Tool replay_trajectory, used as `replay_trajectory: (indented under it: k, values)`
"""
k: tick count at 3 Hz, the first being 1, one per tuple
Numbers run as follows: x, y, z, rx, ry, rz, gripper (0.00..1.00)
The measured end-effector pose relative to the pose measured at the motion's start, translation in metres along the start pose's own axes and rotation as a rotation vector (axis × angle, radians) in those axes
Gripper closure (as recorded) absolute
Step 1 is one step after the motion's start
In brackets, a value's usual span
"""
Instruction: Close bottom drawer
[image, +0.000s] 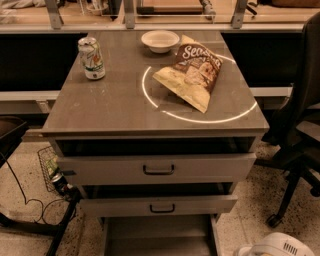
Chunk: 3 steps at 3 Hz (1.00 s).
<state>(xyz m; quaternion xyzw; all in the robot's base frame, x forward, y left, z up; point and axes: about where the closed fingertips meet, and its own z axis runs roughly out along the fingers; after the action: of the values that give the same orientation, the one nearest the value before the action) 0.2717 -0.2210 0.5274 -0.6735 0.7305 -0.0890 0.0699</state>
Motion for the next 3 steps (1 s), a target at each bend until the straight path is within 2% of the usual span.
replay_trajectory:
  k: [1,2,3]
  values:
    - [-0.004,0.000,0.011,-0.013,-0.014,-0.007,1.00]
    - [-0.014,0.001,0.045,-0.028,-0.097,0.005,1.00]
    - [-0.036,0.013,0.091,-0.061,-0.197,0.017,1.00]
